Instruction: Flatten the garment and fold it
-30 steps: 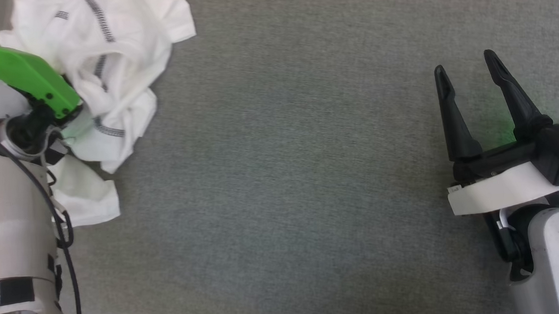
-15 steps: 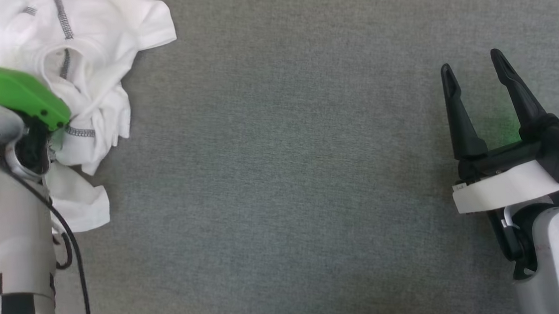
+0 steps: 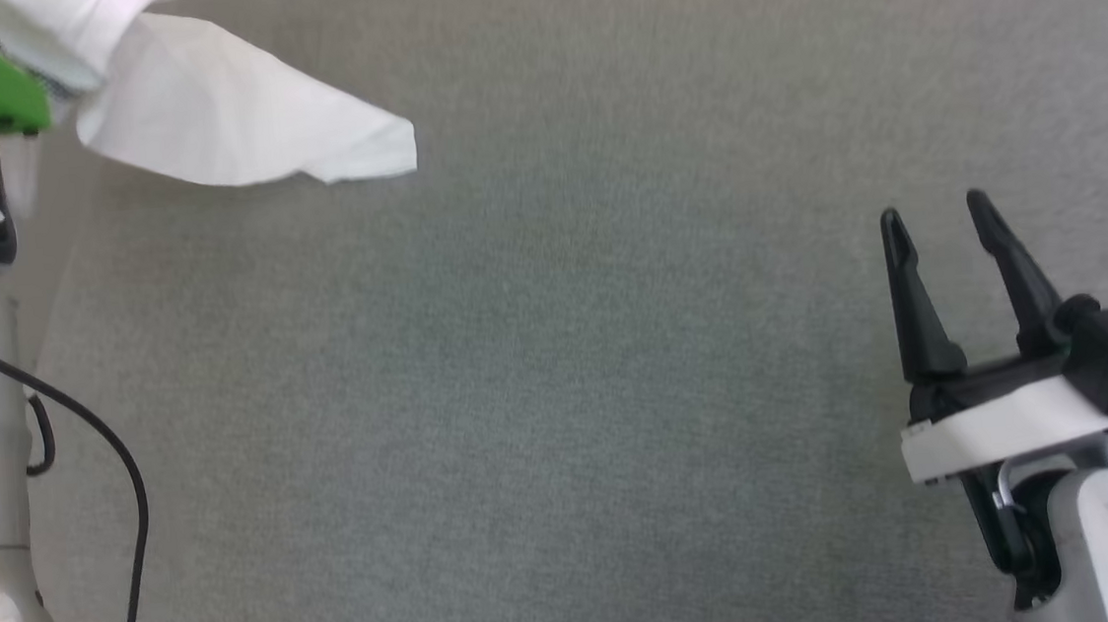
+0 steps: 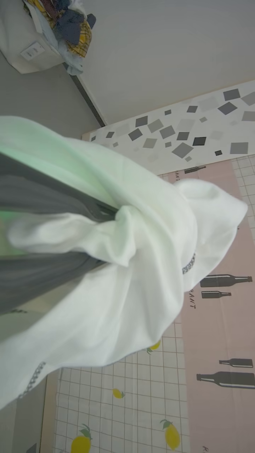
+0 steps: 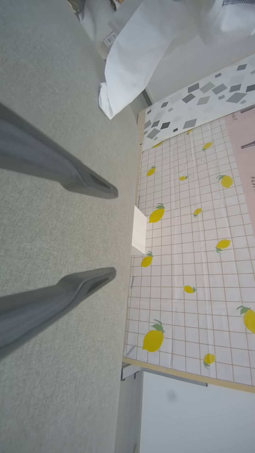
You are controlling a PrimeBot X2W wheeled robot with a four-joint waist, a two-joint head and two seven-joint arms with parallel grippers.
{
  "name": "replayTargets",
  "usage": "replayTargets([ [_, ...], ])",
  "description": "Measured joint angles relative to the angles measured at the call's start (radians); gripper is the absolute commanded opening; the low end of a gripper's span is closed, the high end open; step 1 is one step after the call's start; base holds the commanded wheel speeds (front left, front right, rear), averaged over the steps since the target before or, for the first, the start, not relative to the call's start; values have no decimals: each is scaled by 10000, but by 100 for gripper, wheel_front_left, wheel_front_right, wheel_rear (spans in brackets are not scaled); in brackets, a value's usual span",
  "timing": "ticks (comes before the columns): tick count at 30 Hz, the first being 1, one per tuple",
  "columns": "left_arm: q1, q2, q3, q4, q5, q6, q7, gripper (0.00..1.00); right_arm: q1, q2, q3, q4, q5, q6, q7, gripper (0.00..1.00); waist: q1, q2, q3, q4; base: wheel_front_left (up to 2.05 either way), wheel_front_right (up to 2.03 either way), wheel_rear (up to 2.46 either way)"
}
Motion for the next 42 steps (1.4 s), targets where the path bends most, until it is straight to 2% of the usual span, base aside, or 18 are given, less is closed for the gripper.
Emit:
replayTargets([
  [4, -272, -17, -437, -855, 176, -163, -25, 0, 331, 0, -94, 209, 209, 0, -140, 100, 0, 0, -760, -129, 0, 0, 0],
  [8, -647, -353, -884, -1634, 222, -305, 370, 0, 624, 2, -222, 316, 316, 0, -211, 100, 0, 1, -1469, -416, 0, 0, 0],
  [13, -1128, -1068, -1275, -2153, 46, -380, 819, 0, 893, -4, -201, 347, 349, -2, -207, 100, 0, 1, -2041, -1113, 0, 0, 0],
  [21, -1325, -2374, -2056, -2224, -385, -562, 1156, 0, 1045, -8, -56, 265, 422, 0, -102, 100, -1, 1, -2529, -2517, 0, 0, 0],
  [27, -869, -3223, -3016, -1674, -884, -740, 1624, 0, 1144, -12, -146, 84, 424, -2, -15, 100, -1, 1, -2692, -3526, 0, 0, 0],
  [32, 245, -3551, -4040, -512, -1402, -809, 2568, 0, 1147, -17, -251, -4, 466, -2, 27, 100, 0, 1, -2669, -4139, 0, 0, 0],
  [42, 1904, -3649, -6590, 2173, -2115, -949, 6195, 0, 1119, -17, -190, 173, 817, 0, -213, 100, 0, 1, -2066, -4541, 0, 0, 0],
])
